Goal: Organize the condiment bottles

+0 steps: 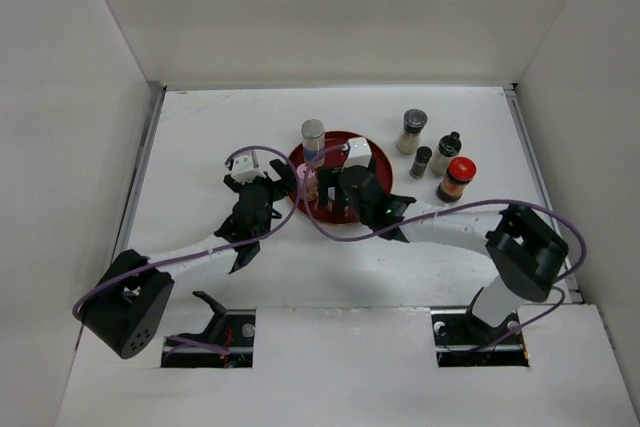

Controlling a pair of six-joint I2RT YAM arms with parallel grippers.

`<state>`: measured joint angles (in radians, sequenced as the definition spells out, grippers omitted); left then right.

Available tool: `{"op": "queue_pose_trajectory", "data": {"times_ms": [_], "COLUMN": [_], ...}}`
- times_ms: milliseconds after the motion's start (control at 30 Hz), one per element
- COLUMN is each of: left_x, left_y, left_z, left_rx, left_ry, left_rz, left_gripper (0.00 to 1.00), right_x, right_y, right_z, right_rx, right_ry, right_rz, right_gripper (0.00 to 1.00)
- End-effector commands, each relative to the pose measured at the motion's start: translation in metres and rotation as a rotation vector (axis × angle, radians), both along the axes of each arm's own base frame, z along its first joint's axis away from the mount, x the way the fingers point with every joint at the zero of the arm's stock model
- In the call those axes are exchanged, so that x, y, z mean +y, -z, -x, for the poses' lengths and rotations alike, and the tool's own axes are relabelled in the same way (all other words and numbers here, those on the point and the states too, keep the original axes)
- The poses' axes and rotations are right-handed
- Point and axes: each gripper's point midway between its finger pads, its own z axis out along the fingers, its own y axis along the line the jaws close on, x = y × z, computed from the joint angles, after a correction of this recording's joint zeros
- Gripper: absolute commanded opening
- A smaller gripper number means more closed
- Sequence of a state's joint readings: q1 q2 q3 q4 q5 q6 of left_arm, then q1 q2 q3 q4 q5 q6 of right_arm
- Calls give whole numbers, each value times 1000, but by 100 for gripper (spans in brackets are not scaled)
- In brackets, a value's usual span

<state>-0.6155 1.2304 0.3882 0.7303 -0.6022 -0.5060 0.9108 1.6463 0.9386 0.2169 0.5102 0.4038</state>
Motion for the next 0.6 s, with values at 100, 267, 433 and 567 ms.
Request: {"op": "queue_pose_trajectory", "data": {"times_ms": [100, 267, 433, 567], "left_x": [3, 1, 0, 0], "left_y": [-10, -10, -10, -7], "left_z": [-1, -1, 0, -2], "left_rx": [-48, -49, -49, -39], "left_ry": [-15, -9, -4, -6], "left_rz": [47, 48, 50, 43], "left_gripper": [90, 90, 90, 90], "right_x": [-54, -141, -211, -221], "right_y": [-124, -130, -121, -106], "right_z": [-38, -98, -148, -177], "right_rx": [-214, -214, -162, -84], "right_ry": [108, 320, 479, 455], "right_rz": [-183, -53, 48, 78], "right_gripper": [100, 100, 100, 100]}}
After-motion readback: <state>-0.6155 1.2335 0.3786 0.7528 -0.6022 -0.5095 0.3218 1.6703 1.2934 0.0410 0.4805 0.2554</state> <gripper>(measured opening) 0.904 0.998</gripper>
